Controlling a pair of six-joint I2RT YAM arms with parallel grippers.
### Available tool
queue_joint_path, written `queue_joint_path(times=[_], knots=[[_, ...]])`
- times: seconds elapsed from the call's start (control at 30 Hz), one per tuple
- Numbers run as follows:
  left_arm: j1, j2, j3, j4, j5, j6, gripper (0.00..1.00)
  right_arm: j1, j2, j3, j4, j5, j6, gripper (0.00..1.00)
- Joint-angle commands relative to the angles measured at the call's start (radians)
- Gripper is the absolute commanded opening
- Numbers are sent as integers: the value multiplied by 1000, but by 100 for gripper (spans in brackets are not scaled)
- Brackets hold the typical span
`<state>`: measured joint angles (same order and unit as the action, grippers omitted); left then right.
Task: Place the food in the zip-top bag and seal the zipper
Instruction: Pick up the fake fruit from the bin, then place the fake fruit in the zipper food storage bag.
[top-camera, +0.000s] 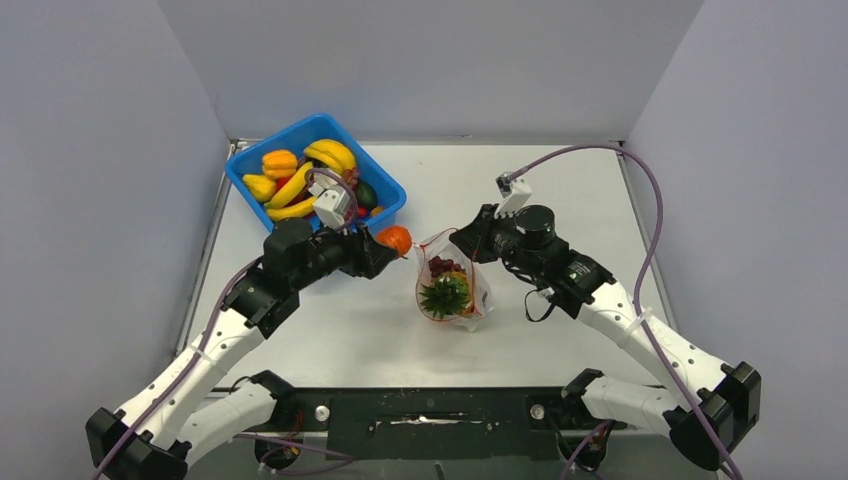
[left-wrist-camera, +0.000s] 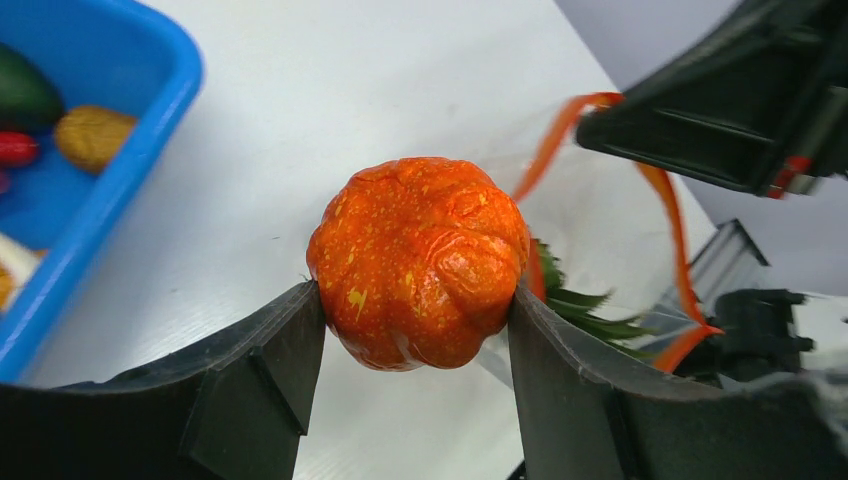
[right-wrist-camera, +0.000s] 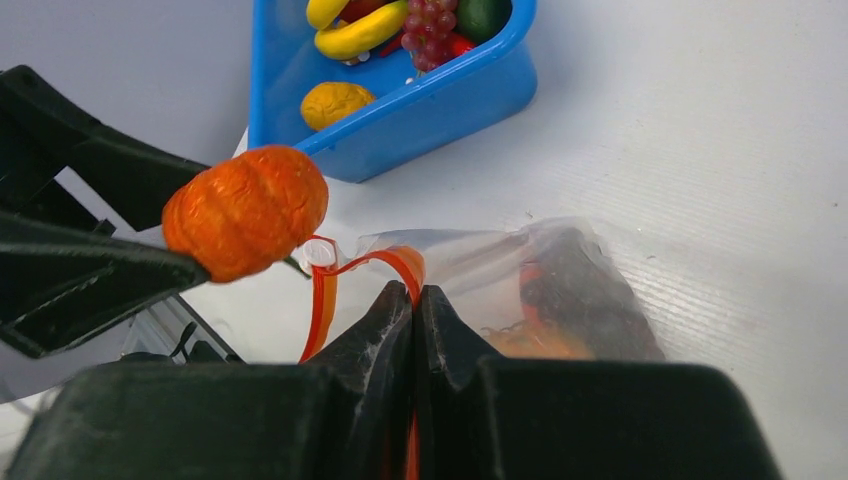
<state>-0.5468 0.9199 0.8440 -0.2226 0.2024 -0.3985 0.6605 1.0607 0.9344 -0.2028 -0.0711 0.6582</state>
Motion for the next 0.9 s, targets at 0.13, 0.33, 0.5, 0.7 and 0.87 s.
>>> queue_joint_path(times=[0.13, 0.33, 0.5, 0.7, 0.87], knots=[[-80, -77, -34, 246, 153, -107, 25, 5, 36, 74, 70, -6, -13, 0], [-102, -49, -37, 272, 195, -113, 25, 21, 77, 133, 55, -9, -12, 0], [-116, -20, -72, 335, 216, -133, 25, 43, 88, 143, 64, 1, -4, 0], [-132, 10, -88, 321, 186, -121, 30, 69, 98, 145, 72, 7, 7, 0], [-141, 16, -79, 274, 122, -100, 47, 87, 100, 147, 78, 21, 9, 0]])
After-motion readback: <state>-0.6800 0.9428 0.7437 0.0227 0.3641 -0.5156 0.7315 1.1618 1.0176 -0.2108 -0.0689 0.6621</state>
